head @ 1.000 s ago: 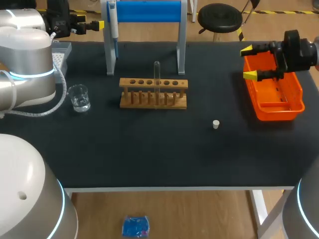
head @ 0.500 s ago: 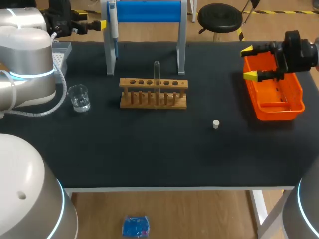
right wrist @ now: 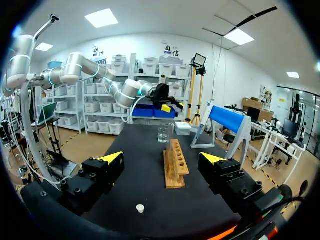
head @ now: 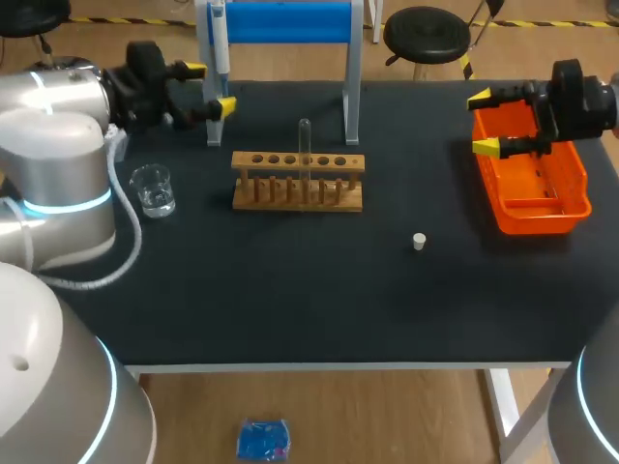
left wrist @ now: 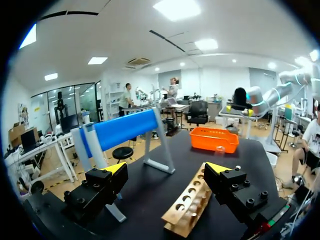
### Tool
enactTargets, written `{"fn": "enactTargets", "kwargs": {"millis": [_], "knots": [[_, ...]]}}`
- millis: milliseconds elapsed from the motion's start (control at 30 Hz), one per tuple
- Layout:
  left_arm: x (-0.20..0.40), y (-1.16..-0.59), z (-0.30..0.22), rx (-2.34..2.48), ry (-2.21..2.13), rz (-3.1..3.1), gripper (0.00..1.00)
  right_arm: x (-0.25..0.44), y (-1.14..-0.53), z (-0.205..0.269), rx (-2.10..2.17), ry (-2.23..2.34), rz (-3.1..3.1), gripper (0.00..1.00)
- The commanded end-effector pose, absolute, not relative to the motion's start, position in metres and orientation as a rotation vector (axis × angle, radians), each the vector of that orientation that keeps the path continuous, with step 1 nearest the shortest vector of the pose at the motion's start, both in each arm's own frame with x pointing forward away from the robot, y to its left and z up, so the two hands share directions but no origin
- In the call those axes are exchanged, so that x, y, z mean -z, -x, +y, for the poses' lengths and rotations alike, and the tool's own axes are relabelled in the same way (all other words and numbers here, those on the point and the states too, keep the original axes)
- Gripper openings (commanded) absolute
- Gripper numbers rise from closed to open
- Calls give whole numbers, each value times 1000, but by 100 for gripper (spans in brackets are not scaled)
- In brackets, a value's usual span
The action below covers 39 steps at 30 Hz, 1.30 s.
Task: Invert the test tube, pick up the pipette, mount the tip to pipette, aspirate from beaker and dispense into the tube, eject the tip, return the pipette, and cap with the stopper.
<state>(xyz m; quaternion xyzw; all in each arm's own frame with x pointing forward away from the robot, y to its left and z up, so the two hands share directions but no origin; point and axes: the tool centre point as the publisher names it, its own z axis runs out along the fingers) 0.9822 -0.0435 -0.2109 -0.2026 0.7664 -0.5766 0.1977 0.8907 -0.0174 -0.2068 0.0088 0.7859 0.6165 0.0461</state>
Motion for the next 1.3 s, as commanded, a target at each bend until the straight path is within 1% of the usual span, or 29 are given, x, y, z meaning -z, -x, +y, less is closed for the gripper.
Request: {"fn": "enactTargets", "kwargs": {"millis": [33,500,1000,1300], "knots": [[219,-967,-53,1659,532,2111,100,206,-890,-18,-1880,-27,2400,100],[243,-949,-62,1691,594,2124,100,206,-890,-18,-1880,-27,2400,100],[244,-947,-61,1696,578,2122,100,206,-890,-18,-1880,-27,2400,100],[244,-947,-61,1696,578,2122,100,218,-889,50,-1852,51,2491,100]]}}
